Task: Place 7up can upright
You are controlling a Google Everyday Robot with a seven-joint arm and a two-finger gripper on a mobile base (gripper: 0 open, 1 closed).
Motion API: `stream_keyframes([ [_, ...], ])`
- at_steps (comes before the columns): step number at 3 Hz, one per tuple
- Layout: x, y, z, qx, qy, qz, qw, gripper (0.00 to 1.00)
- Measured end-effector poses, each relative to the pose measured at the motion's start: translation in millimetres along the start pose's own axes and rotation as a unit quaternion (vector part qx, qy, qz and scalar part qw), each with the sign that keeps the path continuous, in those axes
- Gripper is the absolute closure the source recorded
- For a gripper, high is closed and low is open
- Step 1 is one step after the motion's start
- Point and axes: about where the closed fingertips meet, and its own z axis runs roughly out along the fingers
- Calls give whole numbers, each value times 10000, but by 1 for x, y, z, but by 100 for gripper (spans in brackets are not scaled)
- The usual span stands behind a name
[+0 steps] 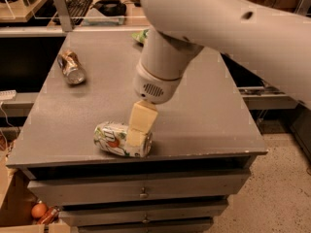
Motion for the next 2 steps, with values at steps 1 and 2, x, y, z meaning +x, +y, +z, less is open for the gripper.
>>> stream_keyframes([
  [1, -35, 8, 21, -238, 72, 96, 9996, 0],
  [2, -58, 22, 42, -221, 211, 282, 9991, 0],
])
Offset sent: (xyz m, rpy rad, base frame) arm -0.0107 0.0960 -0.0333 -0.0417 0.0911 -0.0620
